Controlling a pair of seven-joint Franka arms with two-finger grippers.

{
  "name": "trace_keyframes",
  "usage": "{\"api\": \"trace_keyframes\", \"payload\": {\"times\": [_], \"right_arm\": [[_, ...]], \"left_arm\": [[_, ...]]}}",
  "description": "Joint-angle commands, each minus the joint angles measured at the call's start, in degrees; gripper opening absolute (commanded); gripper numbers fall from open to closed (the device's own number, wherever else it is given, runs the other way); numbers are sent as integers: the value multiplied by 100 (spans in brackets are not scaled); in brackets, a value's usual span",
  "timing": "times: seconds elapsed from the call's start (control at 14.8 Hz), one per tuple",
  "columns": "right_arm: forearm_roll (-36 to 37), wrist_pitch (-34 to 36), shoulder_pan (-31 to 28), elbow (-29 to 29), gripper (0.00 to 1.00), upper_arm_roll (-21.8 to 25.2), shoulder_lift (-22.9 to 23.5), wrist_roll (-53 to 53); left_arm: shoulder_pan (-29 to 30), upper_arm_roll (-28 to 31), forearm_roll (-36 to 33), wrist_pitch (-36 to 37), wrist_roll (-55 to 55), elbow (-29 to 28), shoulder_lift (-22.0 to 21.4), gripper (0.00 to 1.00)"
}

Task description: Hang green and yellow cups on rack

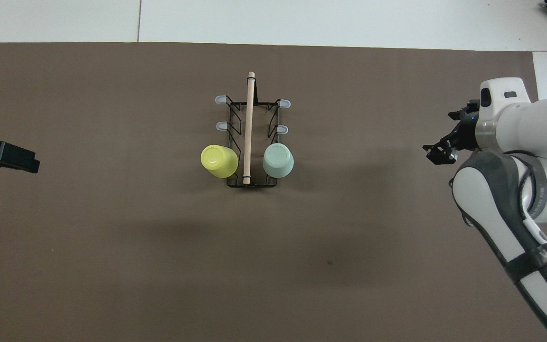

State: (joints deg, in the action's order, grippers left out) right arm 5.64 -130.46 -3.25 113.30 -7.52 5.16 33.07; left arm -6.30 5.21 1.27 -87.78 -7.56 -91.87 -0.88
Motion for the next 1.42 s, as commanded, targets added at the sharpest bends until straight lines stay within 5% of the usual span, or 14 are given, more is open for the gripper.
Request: {"api": "trace_keyframes", "payload": {"times": [0.0,0.41,0.68,0.81,1.02,1.35], "right_arm": [[226,397,228,-27,100,-13,-260,-1159],[271,1996,738,-1045,100,-31,-313,-3770],[121,3260,711,-1950,100,83,-322,-4080],[25,3701,790,-2232,100,503,-340,-4063],[-379,3887,826,-2225,100,1155,-445,-3940],[-371,3888,546,-1688,100,1253,-727,-3474]], "left_arm": [[-73,77,75,-99,53,-156,-123,100],[-90,33,66,-73,53,-156,-123,100],[-90,33,66,-73,53,-156,-132,100],[-90,50,66,-82,62,-147,-123,100],[-73,50,66,-73,44,-147,-132,100],[-64,59,66,-82,18,-130,-132,100]]}}
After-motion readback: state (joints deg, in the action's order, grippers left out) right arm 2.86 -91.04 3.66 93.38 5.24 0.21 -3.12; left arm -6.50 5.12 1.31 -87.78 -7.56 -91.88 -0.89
